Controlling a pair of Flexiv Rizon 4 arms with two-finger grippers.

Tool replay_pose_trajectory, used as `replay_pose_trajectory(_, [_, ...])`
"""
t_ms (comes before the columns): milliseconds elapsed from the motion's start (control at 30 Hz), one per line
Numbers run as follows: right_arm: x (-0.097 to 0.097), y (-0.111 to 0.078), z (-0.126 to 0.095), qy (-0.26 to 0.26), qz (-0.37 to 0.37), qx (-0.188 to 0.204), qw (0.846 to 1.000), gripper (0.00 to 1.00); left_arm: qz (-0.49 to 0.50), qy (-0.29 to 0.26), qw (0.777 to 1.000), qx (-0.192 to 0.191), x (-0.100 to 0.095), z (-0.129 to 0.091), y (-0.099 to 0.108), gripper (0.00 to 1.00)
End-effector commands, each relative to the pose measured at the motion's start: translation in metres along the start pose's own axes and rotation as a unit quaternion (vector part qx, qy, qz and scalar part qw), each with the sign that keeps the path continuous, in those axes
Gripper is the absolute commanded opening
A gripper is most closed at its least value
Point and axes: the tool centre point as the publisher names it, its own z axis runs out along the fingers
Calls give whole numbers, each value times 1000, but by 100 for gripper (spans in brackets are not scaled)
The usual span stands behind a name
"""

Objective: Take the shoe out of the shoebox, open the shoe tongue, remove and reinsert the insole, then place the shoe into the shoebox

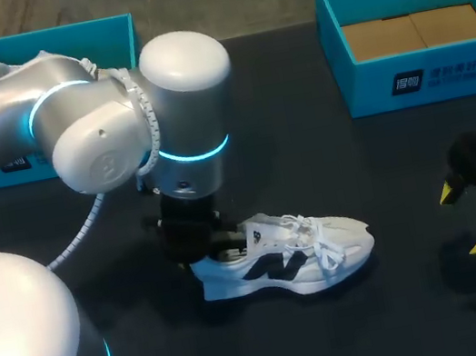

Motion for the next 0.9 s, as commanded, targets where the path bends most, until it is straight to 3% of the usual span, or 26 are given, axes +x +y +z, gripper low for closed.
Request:
replay_pose_trajectory(33, [2, 0, 1, -2, 0, 1, 1000, 100, -5, 11, 1000, 2, -12, 8, 5, 0])
replay_pose_trajectory(667, [2, 0, 1, -2, 0, 1, 1000, 100, 2, 18, 1000, -23, -19, 19, 4, 0])
replay_pose_trajectory(700, [2, 0, 1, -2, 0, 1, 1000, 100, 3, 18, 1000, -24, -19, 20, 5, 25])
replay_pose_trajectory(767, [2, 0, 1, -2, 0, 1, 1000, 100, 2, 13, 1000, -20, -19, 19, 6, 51])
replay_pose_trajectory(800, [2, 0, 1, -2, 0, 1, 1000, 100, 4, 6, 1000, -13, -18, 17, 6, 83])
replay_pose_trajectory(833, [2, 0, 1, -2, 0, 1, 1000, 100, 5, -1, 1000, -10, -17, 13, 5, 100])
replay_pose_trajectory(900, [2, 0, 1, -2, 0, 1, 1000, 100, 6, -11, 1000, -8, -15, 7, 4, 100])
